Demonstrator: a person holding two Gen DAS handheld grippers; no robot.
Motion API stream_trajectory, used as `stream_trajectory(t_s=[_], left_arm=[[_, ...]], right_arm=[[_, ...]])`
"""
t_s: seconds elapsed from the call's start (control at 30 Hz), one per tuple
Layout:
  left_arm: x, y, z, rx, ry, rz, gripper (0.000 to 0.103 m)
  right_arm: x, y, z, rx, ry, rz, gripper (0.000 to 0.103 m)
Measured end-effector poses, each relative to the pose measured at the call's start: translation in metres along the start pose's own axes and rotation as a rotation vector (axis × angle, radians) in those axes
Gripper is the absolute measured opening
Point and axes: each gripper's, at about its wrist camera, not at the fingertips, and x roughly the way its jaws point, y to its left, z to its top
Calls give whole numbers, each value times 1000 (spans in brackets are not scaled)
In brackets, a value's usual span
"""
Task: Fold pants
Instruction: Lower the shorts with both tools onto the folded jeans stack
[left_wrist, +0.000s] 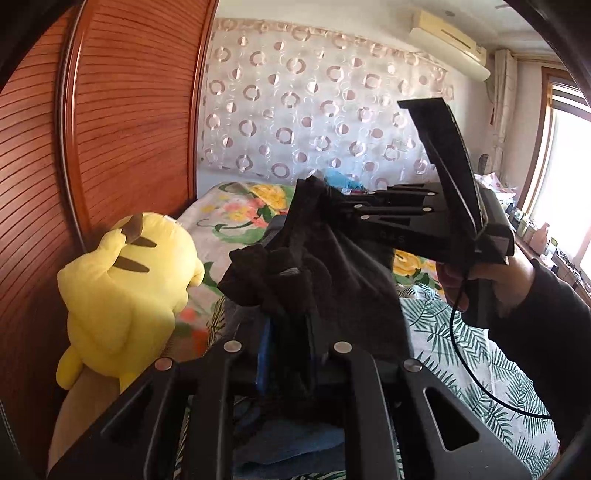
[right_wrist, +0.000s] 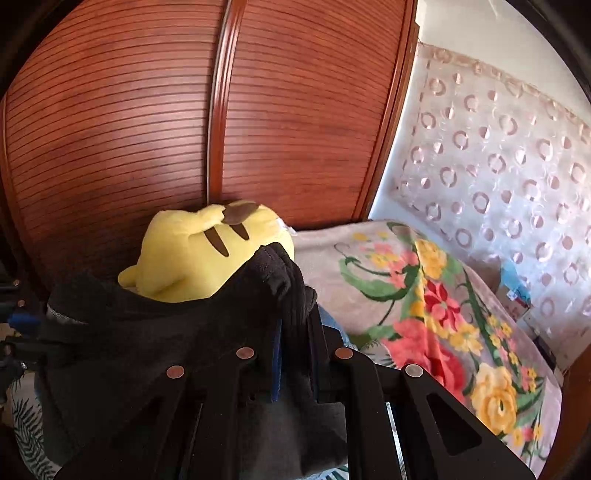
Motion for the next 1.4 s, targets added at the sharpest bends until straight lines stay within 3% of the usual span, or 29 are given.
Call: stream_trajectory(t_s=[0.1,0.17,0.23,0.3,0.37,0.57,0.9,1.4], left_arm=[[2,2,-4,-13,21,10,18],[1,3,-5,-22,28,9,20],[-2,5,-5,-31,28,14,26],[-6,7,-3,-40,22,-13,43],[-10,7,-3,-47,9,-33,49],[-8,-2,-1,-6,13,-11,54],[14,0,-23,25,121,24,55],[-15,-7,-21,61,74,54,56]], right_arm=[[5,-7,-7,39,21,19,14],[4,-11,-8,69,26,20,23],[-4,-18,-8,100,9,7,30],[-12,-18,-9,114,-5,-1,31],[-22,-18,-12,120,-23,-13,31],[-34,-16,-31,160,-7,47,31],[-8,-28,-38,233,62,9,31],[-72,8,-55,276,-6,-23,31]])
